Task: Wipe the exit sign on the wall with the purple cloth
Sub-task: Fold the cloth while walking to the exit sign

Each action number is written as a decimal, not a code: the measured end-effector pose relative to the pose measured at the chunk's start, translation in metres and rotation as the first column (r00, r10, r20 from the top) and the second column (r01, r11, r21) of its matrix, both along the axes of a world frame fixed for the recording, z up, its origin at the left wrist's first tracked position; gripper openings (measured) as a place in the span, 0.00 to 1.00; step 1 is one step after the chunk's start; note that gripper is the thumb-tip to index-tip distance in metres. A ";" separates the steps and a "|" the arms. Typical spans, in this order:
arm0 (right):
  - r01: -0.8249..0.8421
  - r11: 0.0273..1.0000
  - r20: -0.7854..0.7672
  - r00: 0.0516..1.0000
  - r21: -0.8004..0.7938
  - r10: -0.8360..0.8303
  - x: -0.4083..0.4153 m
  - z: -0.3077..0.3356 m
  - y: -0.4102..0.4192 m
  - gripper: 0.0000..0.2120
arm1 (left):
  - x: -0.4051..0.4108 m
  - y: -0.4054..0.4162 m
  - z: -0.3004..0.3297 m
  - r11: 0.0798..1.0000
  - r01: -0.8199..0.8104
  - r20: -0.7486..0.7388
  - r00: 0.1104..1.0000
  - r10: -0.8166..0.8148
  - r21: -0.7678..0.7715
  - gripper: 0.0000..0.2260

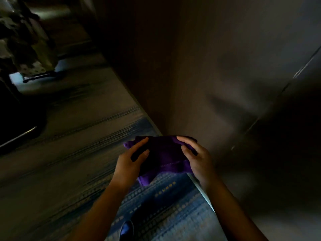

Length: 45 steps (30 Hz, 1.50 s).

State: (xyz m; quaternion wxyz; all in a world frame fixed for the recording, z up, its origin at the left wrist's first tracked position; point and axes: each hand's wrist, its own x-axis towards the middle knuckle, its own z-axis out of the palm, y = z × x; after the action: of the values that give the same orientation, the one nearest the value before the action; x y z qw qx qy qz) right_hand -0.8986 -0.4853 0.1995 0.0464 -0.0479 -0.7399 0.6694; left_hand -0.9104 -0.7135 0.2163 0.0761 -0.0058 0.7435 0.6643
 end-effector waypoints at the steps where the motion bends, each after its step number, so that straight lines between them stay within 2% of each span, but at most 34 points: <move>1: 0.018 1.000 0.002 1.000 0.013 -0.018 -0.012 -0.001 -0.003 0.17 | -0.017 -0.002 0.000 1.000 0.022 -0.008 1.000 -0.022 0.014 0.17; 6: 0.255 0.967 -0.037 0.966 0.022 -0.254 -0.047 -0.007 -0.024 0.16 | -0.102 -0.014 -0.001 0.975 0.221 -0.030 0.975 -0.222 -0.032 0.16; 9: 0.394 0.919 -0.032 0.919 0.014 -0.394 -0.052 -0.004 -0.024 0.15 | -0.145 0.002 0.005 0.920 0.379 -0.069 0.920 -0.387 -0.103 0.16; 11: 0.487 0.873 -0.019 0.873 0.001 -0.487 -0.048 0.000 -0.016 0.15 | -0.161 0.024 0.008 0.869 0.491 -0.066 0.867 -0.494 -0.055 0.16; 17: 0.776 0.625 0.040 0.630 -0.085 -0.776 -0.018 -0.015 0.026 0.14 | -0.188 0.114 -0.002 0.627 0.779 -0.054 0.625 -0.778 -0.019 0.16; 22: 0.891 0.442 0.075 0.450 -0.108 -0.890 -0.004 -0.030 0.057 0.13 | -0.193 0.185 -0.013 0.473 0.881 -0.036 0.472 -0.881 -0.011 0.16; 28: 0.973 0.221 0.084 0.226 -0.061 -0.971 0.005 -0.028 0.067 0.14 | -0.199 0.246 -0.010 0.269 0.962 -0.066 0.265 -0.962 -0.052 0.16; 31: 0.996 0.085 0.116 0.089 -0.032 -0.989 0.014 -0.026 0.060 0.15 | -0.195 0.273 -0.013 0.132 0.984 -0.106 0.120 -0.987 -0.119 0.17; 34: 0.995 -0.087 0.106 -0.091 0.048 -0.990 0.018 -0.035 0.045 0.19 | -0.194 0.298 -0.026 -0.026 0.988 -0.117 -0.044 -0.992 -0.155 0.17; 37: 0.955 -0.261 0.120 -0.278 0.138 -0.953 0.011 -0.041 0.018 0.26 | -0.194 0.313 -0.036 -0.194 0.962 -0.110 -0.217 -0.970 -0.192 0.16; 39: 0.921 -0.352 0.147 -0.377 0.168 -0.915 -0.007 -0.047 -0.006 0.27 | -0.196 0.316 -0.040 -0.304 0.934 -0.089 -0.325 -0.941 -0.189 0.16; 45: 0.810 -0.581 0.187 -0.585 0.081 -0.789 -0.082 -0.057 -0.066 0.24 | -0.224 0.309 -0.048 -0.511 0.847 -0.003 -0.517 -0.856 -0.146 0.16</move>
State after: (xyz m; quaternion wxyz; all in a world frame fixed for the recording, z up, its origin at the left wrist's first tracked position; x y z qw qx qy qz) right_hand -0.9803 -0.5509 0.1421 0.5528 -0.7337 -0.2510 0.3051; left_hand -1.1347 -0.4044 0.1680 0.5660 0.6832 0.3976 0.2341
